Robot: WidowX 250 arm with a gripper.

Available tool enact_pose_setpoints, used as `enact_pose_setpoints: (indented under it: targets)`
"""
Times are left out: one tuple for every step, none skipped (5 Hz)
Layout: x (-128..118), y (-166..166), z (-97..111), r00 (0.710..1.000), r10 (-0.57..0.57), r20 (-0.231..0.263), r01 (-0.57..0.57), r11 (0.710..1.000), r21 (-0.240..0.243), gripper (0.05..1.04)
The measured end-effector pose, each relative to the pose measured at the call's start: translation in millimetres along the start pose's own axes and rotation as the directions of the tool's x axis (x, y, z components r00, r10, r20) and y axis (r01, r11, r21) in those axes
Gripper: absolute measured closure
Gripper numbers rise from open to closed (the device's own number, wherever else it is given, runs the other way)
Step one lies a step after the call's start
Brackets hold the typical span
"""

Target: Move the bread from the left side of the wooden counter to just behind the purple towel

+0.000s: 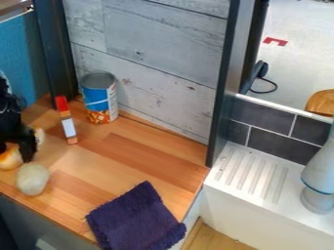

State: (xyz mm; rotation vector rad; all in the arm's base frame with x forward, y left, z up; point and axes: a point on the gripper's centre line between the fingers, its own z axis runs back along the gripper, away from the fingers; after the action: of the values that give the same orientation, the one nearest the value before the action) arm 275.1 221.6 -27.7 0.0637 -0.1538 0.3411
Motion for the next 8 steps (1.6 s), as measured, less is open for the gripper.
enact_pose_setpoints:
  targets:
    - [1,-6,0,1.0,0.011,-0.004,-0.011,1.0,-0.004,0.354]
    - [-12,-8,5,0.998,0.047,-0.037,-0.047,0.999,-0.001,0.376]
    - [-16,-5,40,0.997,0.071,-0.019,-0.071,0.997,0.037,0.376]
    - [-25,-8,88,0.996,0.094,0.008,-0.094,0.994,0.051,0.376]
    - [-28,-20,121,0.996,0.085,0.028,-0.087,0.994,0.059,0.376]
    - [-21,-69,136,0.999,-0.009,0.042,0.007,0.999,0.038,0.376]
    - [-11,-127,127,0.987,-0.151,0.048,0.149,0.988,0.036,0.376]
    - [-5,-168,104,0.967,-0.255,0.023,0.255,0.967,0.002,0.376]
